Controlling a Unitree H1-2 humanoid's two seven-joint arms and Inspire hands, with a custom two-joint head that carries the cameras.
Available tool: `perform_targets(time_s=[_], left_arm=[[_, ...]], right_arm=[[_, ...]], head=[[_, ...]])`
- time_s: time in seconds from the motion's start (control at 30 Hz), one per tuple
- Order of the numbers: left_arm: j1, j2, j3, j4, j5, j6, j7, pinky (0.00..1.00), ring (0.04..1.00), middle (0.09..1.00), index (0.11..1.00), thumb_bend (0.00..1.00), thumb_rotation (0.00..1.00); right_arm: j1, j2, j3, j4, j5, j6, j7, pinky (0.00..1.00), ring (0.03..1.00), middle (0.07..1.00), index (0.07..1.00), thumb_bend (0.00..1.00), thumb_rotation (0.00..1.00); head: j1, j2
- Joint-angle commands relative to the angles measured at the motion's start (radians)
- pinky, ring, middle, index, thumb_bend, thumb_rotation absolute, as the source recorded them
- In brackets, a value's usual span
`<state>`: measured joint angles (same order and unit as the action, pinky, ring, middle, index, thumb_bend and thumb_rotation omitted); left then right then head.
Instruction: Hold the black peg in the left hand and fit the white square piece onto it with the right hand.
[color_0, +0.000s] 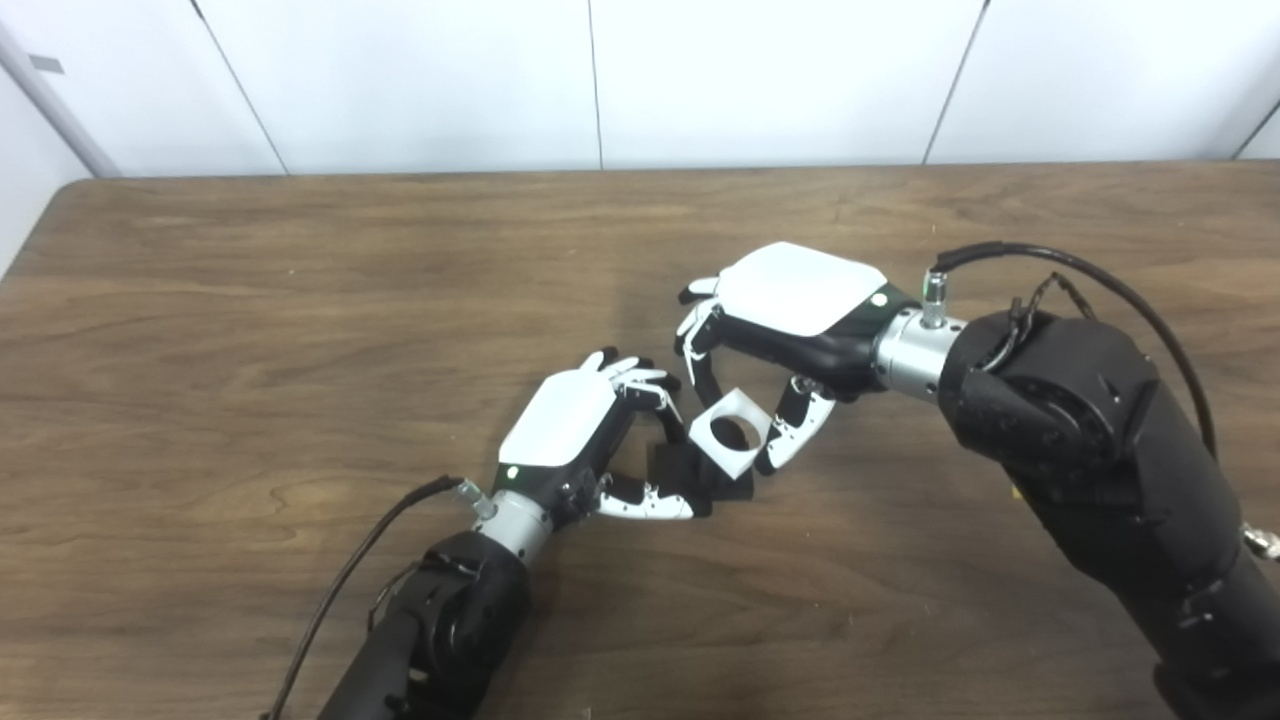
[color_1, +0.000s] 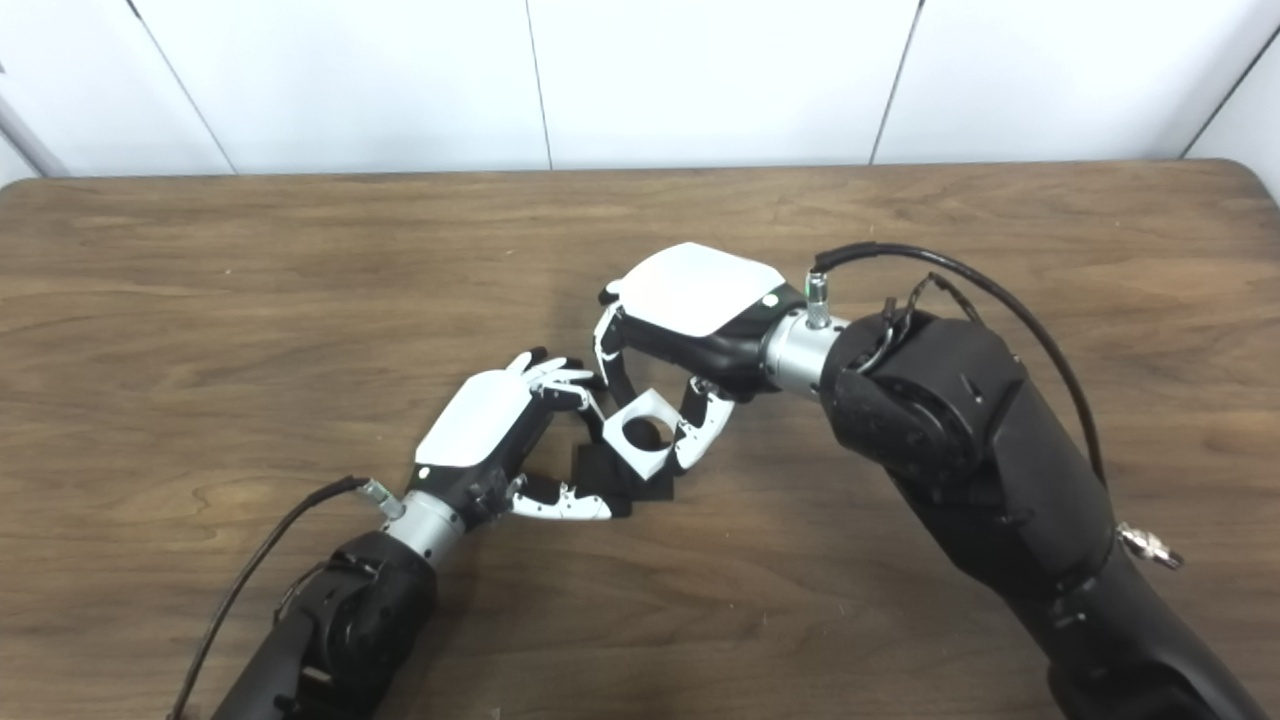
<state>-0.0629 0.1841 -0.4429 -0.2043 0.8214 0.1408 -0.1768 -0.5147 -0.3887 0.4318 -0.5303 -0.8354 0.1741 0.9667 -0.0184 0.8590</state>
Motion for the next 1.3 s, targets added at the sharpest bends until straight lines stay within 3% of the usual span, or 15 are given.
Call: perform_targets(time_s=[0.0,1.27], left_arm=[[0.018,0.021,-0.012,0.022,-0.003,0.009,-0.049,1.00,0.891,0.804,0.485,0.52,0.05],[0.023,0.017,-0.010,0.016,-0.005,0.014,-0.046,1.00,0.890,0.802,0.485,0.52,0.05]], right_arm=[[-0.027,0.008,-0.016,-0.011,-0.002,-0.017,-0.031,0.92,0.930,0.786,0.483,0.52,0.14],[-0.009,0.025,-0.024,0.023,-0.001,-0.030,-0.033,0.91,0.931,0.790,0.484,0.52,0.13]], head=[[0.000,0.001],[-0.003,0.005]])
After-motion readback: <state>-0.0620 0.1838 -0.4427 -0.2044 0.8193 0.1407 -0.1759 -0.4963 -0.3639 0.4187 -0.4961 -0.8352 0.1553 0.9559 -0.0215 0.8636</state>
